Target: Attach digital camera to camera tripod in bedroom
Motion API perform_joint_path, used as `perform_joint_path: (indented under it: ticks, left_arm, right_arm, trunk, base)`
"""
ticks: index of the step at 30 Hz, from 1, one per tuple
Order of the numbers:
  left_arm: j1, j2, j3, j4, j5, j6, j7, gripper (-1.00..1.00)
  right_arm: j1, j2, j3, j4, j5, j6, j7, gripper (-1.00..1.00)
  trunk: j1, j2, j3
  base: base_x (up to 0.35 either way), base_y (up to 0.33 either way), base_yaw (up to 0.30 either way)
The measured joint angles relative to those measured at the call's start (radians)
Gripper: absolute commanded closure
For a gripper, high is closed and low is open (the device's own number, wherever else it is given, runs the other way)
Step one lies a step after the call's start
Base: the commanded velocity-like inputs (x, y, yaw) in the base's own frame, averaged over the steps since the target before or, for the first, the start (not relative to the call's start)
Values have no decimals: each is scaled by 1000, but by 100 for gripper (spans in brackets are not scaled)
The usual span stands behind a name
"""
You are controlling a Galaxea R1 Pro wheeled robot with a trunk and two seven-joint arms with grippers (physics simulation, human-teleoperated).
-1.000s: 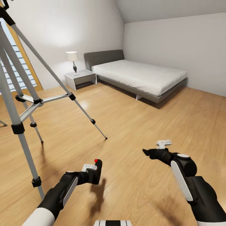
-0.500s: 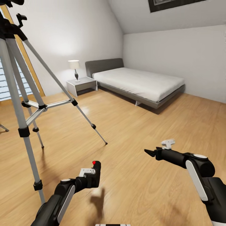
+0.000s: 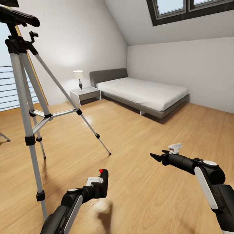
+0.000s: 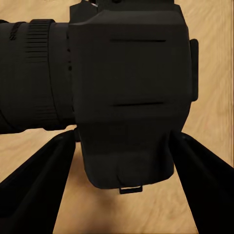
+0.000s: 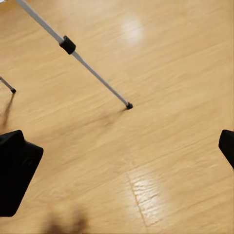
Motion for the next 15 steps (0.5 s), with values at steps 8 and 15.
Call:
perform_joint_path:
  ticks: [8, 15]
  left_arm:
    - [1, -15, -16, 3, 3, 2, -9, 100]
    - [2, -21, -19, 34, 50, -2, -10, 100]
  right_arm:
    - [1, 2, -3, 0, 0, -2, 2, -100]
    - [2, 3, -14, 0, 0, -4, 1, -100]
  trunk:
    - [-4, 2, 31]
    - [-7, 4, 58]
  base:
    - [0, 0, -41]
    - [0, 0, -204]
